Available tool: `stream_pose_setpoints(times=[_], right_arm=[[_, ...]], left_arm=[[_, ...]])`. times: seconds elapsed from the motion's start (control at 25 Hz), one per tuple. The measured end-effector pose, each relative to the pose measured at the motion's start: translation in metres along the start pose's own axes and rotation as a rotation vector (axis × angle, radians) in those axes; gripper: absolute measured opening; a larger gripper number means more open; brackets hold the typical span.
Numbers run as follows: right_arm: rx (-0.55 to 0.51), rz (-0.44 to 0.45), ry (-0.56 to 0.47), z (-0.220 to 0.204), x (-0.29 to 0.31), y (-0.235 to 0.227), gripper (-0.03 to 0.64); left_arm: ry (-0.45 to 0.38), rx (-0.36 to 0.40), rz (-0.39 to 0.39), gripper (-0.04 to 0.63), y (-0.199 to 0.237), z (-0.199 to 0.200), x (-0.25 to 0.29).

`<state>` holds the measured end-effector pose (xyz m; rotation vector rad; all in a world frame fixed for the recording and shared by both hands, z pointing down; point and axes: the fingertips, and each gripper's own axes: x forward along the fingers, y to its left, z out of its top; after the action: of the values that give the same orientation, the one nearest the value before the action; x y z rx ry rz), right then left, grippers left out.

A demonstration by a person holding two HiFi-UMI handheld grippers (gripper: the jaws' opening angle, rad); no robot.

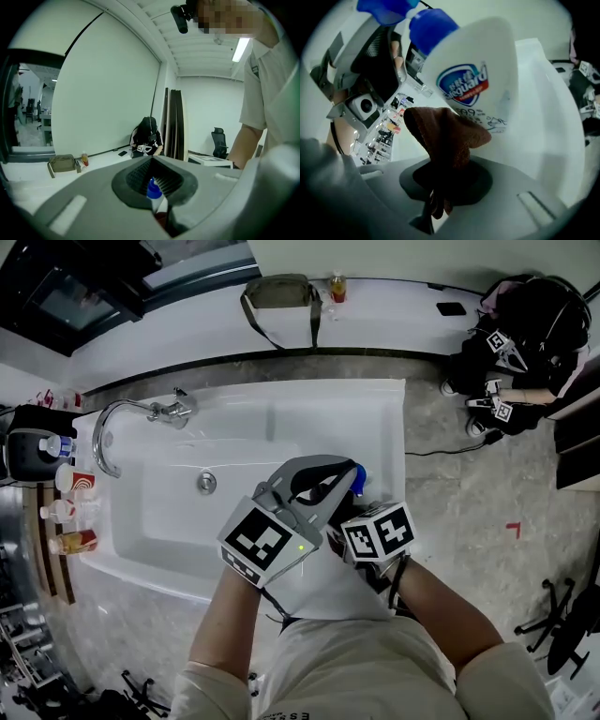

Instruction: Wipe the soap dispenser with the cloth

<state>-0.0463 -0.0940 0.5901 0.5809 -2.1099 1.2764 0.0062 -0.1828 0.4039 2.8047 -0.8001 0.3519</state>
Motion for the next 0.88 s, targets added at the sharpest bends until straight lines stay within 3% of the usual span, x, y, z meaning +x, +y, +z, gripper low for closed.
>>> stream_pose_setpoints(times=[0.2, 0.6, 0.88], right_arm=[[0.167, 0.019, -0.035, 0.005, -0.004, -0.016, 0.078], [0.219, -0.079, -0.095, 0.01, -0.035, -0.038, 0.077], [0.185, -0.275, -0.17, 0.021, -0.097, -0.086, 0.078]], left_arm=[[-0.008, -0.004, -0.011, 0.0, 0.001, -0.001, 0.0], [-0.013, -0.014, -0.014, 0.0, 0.0, -0.003, -0.002], [-0.014, -0.017, -0.005, 0.0, 0.0, -0.002, -0.002]])
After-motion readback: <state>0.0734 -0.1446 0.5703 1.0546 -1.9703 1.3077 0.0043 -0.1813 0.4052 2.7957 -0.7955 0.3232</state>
